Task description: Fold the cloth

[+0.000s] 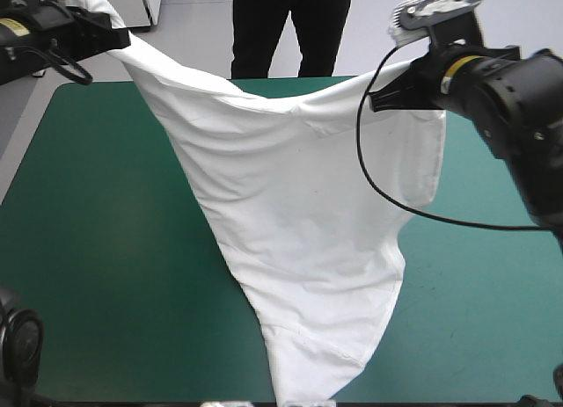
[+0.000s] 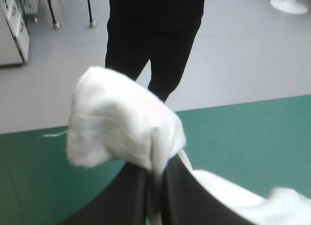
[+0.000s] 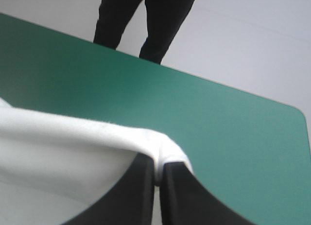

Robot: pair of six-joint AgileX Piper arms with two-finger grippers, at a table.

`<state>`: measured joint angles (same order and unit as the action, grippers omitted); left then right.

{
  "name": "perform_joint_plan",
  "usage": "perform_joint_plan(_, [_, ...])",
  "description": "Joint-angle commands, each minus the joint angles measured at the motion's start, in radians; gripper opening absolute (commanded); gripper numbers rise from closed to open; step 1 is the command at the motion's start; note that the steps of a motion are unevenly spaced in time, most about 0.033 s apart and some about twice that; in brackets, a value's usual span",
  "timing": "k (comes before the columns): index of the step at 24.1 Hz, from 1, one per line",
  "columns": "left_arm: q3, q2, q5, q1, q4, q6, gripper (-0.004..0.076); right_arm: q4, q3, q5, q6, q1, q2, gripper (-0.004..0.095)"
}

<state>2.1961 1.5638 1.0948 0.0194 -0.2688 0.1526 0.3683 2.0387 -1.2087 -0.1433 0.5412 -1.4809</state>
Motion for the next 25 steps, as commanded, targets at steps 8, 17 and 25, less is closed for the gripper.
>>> perform_joint_plan(8, [0.015, 0.196, -0.063, -0.001, -0.006, -0.001, -0.0009, -0.391, -0.04, 0.137, 0.071, -0.278, -0.235, -0.0017])
perform_joint_plan(17, [0.015, 0.418, -0.019, -0.001, 0.034, -0.011, -0.0009, -0.448, -0.04, 0.23, 0.096, -0.361, -0.435, -0.0017])
perform_joint_plan(25, [0.015, 0.529, -0.055, 0.001, 0.085, -0.032, -0.0009, -0.43, -0.04, 0.372, 0.096, -0.433, -0.558, -0.0017])
